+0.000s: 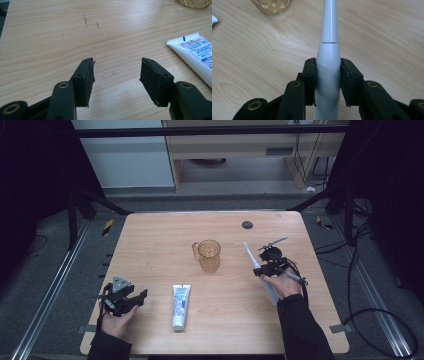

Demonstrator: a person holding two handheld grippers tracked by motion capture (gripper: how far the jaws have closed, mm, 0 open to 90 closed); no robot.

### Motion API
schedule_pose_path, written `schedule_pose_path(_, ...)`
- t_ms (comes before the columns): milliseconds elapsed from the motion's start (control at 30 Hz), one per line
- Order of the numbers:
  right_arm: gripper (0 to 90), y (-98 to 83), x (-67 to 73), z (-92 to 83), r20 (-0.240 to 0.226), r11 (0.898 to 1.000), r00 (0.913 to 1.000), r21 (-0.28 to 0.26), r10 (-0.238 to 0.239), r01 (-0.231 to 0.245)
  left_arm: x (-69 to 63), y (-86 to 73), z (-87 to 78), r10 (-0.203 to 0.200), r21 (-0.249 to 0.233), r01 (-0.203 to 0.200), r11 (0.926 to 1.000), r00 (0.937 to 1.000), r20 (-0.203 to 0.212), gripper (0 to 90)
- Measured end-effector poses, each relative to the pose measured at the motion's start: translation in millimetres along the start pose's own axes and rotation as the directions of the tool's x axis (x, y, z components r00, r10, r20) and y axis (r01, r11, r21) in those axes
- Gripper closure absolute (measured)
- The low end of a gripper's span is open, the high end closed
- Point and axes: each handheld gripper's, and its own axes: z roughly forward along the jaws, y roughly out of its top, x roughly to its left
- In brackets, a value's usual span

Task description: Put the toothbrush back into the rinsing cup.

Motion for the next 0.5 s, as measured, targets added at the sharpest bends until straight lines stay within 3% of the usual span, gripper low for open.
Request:
schedule_pose_path(67, 67.4, 1.1, 1.3, -8.1, 0.005, 0.998, 1.0000, -0.056, -0.004, 0.004, 0.0, 0.0, -0.1, 0.000, -0.001, 0.000, 1.0000, 1.0000, 0.000, 43.8)
schedule_pose_path(133, 67.4, 1.3, 1.8, -9.9, 0.005, 0.998, 1.0000, -0.070, -0.001, 0.001, -0.1, 0.1, -0.3, 0.000, 0.000, 0.000, 1.0000, 1.0000, -0.001, 43.8)
schedule_pose_path(167, 67.4, 1.4, 2.4, -14.2, 0.007, 0.994, 1.0000, -0.107, 0.000, 0.001, -0.1, 0.1, -0.2, 0.000, 0.000, 0.000, 1.0000, 1.0000, -0.001, 43.8)
schedule_pose_path(267, 67.4, 1.3, 2.5, -18.2, 0.013, 0.989, 0.9999, -0.148, 0.003, -0.001, -0.2, 0.1, -0.3, 0.000, -0.002, 0.000, 1.0000, 1.0000, -0.001, 43.9)
schedule_pose_path(333, 67.4, 1.0, 2.2, -22.1, 0.016, 0.981, 0.9998, -0.192, 0.011, -0.007, -0.2, 0.2, -0.5, 0.001, -0.003, -0.001, 1.0000, 1.0000, -0.002, 43.9)
schedule_pose_path(367, 67.4, 0.4, 1.8, -26.4, 0.022, 0.971, 0.9994, -0.238, 0.026, -0.020, -0.2, 0.2, -0.5, 0.000, -0.003, 0.000, 1.0000, 1.0000, -0.002, 43.8)
schedule_pose_path(433, 67.4, -0.1, 2.0, -28.8, 0.021, 0.965, 0.9990, -0.260, 0.039, -0.032, -0.3, 0.2, -0.5, -0.001, -0.005, 0.000, 1.0000, 1.0000, -0.003, 43.8)
schedule_pose_path(467, 67.4, -0.9, 1.5, -33.0, 0.020, 0.950, 0.9982, -0.309, 0.057, -0.048, -0.3, 0.2, -0.5, 0.000, -0.006, 0.000, 1.0000, 1.0000, -0.003, 43.9)
schedule_pose_path(500, 67.4, -0.9, 1.5, -33.0, 0.020, 0.950, 0.9982, -0.309, 0.057, -0.048, -0.4, 0.2, -0.5, 0.000, -0.006, 0.000, 1.0000, 1.0000, -0.003, 43.9)
